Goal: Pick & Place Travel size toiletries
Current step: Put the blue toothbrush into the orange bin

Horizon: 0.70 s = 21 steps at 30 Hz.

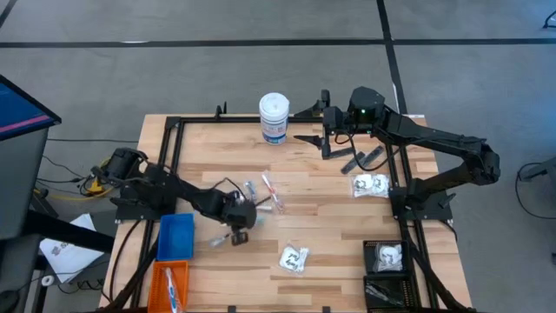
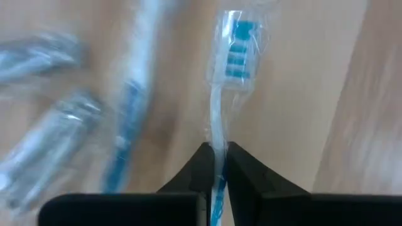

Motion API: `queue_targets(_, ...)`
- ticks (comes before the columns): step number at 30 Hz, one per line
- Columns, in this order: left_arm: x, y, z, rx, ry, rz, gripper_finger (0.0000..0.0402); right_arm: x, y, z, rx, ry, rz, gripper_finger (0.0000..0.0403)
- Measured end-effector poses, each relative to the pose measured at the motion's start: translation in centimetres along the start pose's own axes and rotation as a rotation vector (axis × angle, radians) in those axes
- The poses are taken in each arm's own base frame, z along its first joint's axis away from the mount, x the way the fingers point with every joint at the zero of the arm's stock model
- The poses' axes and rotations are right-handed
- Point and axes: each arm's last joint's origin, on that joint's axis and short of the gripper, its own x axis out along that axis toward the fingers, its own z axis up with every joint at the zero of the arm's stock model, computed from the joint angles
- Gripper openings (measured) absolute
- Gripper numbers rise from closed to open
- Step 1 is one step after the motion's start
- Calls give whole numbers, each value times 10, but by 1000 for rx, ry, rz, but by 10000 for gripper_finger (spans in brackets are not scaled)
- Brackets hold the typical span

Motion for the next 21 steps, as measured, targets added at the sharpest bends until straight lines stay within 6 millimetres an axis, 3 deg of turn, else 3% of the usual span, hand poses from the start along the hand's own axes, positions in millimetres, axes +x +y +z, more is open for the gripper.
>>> queue_targets(3,-31,-3,14,-140,-78,-56,14,0,0,0,-1,-1,0,276)
queue_targets(9,-106,-3,15,-423,-96,-129,14,0,0,0,-9,0,0,276)
queue_targets(14,-148,-19,-11,-660,138,-198,14,0,0,0,-11,1,0,276)
queue_targets(21,-166,-73,-65,-903,484,-176,14,0,0,0,-10,1,0,276)
